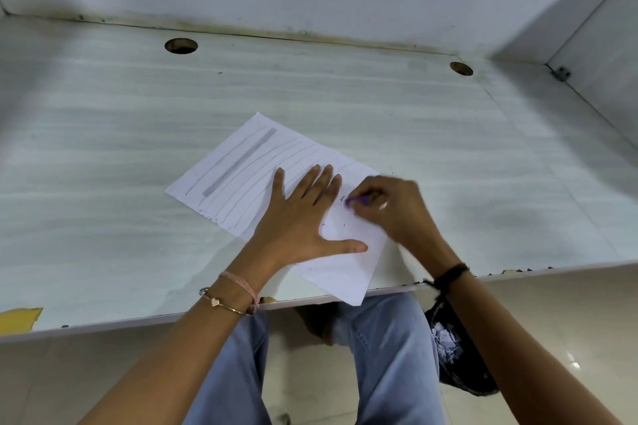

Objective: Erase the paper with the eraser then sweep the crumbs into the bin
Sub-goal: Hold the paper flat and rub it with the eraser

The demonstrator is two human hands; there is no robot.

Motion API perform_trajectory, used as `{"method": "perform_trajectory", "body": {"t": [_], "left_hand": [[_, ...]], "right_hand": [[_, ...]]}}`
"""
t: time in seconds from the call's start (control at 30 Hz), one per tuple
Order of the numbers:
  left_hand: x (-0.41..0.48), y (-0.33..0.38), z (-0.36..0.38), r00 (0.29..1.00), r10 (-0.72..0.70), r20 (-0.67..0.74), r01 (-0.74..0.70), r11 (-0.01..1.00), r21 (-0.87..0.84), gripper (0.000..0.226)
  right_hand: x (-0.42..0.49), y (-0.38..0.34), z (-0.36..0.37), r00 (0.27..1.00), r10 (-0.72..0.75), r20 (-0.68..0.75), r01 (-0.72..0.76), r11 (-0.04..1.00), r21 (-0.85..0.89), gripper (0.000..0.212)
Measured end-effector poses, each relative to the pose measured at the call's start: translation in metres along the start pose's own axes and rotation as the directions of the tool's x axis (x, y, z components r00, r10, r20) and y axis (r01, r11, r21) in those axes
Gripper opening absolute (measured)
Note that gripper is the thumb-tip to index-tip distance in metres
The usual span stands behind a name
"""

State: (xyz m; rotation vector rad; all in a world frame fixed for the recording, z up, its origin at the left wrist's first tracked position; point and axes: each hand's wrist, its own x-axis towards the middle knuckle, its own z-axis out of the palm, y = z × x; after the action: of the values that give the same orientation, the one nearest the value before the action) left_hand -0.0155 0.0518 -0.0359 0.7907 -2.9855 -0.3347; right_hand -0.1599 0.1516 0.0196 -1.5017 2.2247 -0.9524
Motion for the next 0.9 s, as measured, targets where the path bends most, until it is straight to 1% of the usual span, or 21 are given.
{"method": "perform_trajectory", "body": {"t": [0.03, 0.07, 0.1, 0.2, 0.23, 0.27, 0.33, 0.37, 0.4, 0.43, 0.5, 0.53, 0.57, 0.63, 0.67, 0.7, 0.73, 0.77, 0.83, 0.87, 0.9], "left_hand": [[-0.001, 0.001, 0.000, 1.000, -0.003, -0.010, 0.003, 1.000, -0.011, 0.116], [-0.001, 0.001, 0.001, 1.000, -0.003, -0.015, 0.003, 1.000, -0.016, 0.116], [0.000, 0.001, 0.001, 1.000, -0.002, -0.015, 0.002, 1.000, -0.016, 0.116], [0.002, 0.000, 0.000, 1.000, 0.009, 0.002, -0.009, 1.000, 0.024, 0.121], [0.001, 0.000, 0.000, 1.000, 0.007, 0.006, -0.008, 1.000, 0.026, 0.120], [0.001, 0.000, -0.001, 1.000, 0.002, 0.008, -0.002, 1.000, 0.014, 0.119], [-0.001, 0.001, 0.000, 1.000, -0.004, -0.006, 0.003, 1.000, -0.013, 0.116], [-0.001, 0.001, 0.000, 1.000, -0.004, -0.014, 0.004, 1.000, -0.017, 0.116], [0.000, 0.000, 0.001, 1.000, -0.003, -0.015, 0.002, 1.000, -0.013, 0.116], [0.000, 0.000, 0.001, 1.000, 0.000, -0.009, 0.000, 1.000, -0.003, 0.117], [0.002, -0.001, 0.000, 1.000, 0.011, 0.001, -0.011, 1.000, 0.029, 0.123], [0.001, -0.001, -0.001, 1.000, 0.010, 0.003, -0.010, 1.000, 0.028, 0.123], [0.001, 0.000, -0.001, 1.000, 0.005, 0.004, -0.005, 1.000, 0.014, 0.121], [-0.001, 0.001, 0.000, 1.000, -0.001, -0.013, 0.001, 1.000, -0.008, 0.116], [-0.001, 0.001, 0.000, 1.000, -0.002, -0.021, 0.002, 1.000, -0.010, 0.115], [-0.001, 0.001, 0.000, 1.000, -0.003, -0.024, 0.003, 1.000, -0.010, 0.115], [0.000, 0.001, 0.000, 1.000, -0.005, -0.018, 0.005, 1.000, -0.007, 0.115], [0.001, 0.001, -0.001, 1.000, -0.003, -0.006, 0.003, 1.000, 0.008, 0.115], [0.001, 0.001, -0.002, 1.000, 0.005, 0.013, -0.005, 0.999, 0.035, 0.117], [0.000, 0.001, -0.002, 1.000, 0.002, 0.013, -0.003, 1.000, 0.026, 0.116], [0.000, 0.001, -0.001, 1.000, -0.002, 0.008, 0.002, 1.000, 0.007, 0.115]], "right_hand": [[0.006, 0.003, -0.003, 0.998, 0.032, -0.062, -0.030, 0.999, 0.026, 0.009], [0.008, 0.002, -0.003, 0.995, 0.046, -0.085, -0.043, 0.998, 0.034, 0.008], [0.005, -0.001, 0.000, 0.997, 0.028, -0.073, -0.027, 0.999, 0.017, 0.009], [-0.016, -0.015, 0.011, 0.991, -0.071, 0.117, 0.077, 0.996, -0.050, 0.012], [-0.016, -0.013, 0.008, 0.988, -0.071, 0.138, 0.078, 0.996, -0.047, 0.013], [-0.008, -0.007, 0.003, 0.994, -0.045, 0.099, 0.049, 0.998, -0.036, 0.013], [0.008, 0.003, -0.005, 0.999, 0.025, -0.041, -0.024, 0.999, 0.027, 0.012], [0.010, 0.003, -0.005, 0.997, 0.038, -0.070, -0.035, 0.999, 0.037, 0.011], [0.007, -0.001, -0.002, 0.998, 0.024, -0.061, -0.023, 1.000, 0.020, 0.011], [0.000, -0.005, 0.004, 1.000, -0.011, -0.015, 0.011, 1.000, -0.011, 0.012], [-0.017, -0.015, 0.011, 0.990, -0.069, 0.124, 0.075, 0.996, -0.044, 0.014], [-0.019, -0.015, 0.009, 0.987, -0.074, 0.145, 0.081, 0.996, -0.042, 0.015], [-0.012, -0.008, 0.004, 0.993, -0.052, 0.109, 0.056, 0.998, -0.035, 0.015], [0.006, 0.003, -0.006, 0.999, 0.012, -0.031, -0.012, 1.000, 0.013, 0.012], [0.009, 0.004, -0.007, 0.998, 0.030, -0.063, -0.028, 0.999, 0.030, 0.011], [0.008, 0.001, -0.004, 0.998, 0.017, -0.064, -0.016, 1.000, 0.022, 0.010], [0.003, -0.004, 0.001, 0.999, -0.018, -0.032, 0.018, 1.000, -0.008, 0.011], [-0.004, -0.008, 0.007, 0.998, -0.059, 0.033, 0.060, 0.997, -0.043, 0.013], [-0.015, -0.014, 0.009, 0.986, -0.091, 0.140, 0.098, 0.994, -0.044, 0.014], [-0.009, -0.009, 0.006, 0.990, -0.074, 0.123, 0.078, 0.997, -0.027, 0.015], [-0.001, -0.002, 0.002, 0.997, -0.044, 0.056, 0.044, 0.999, 0.001, 0.014]]}}
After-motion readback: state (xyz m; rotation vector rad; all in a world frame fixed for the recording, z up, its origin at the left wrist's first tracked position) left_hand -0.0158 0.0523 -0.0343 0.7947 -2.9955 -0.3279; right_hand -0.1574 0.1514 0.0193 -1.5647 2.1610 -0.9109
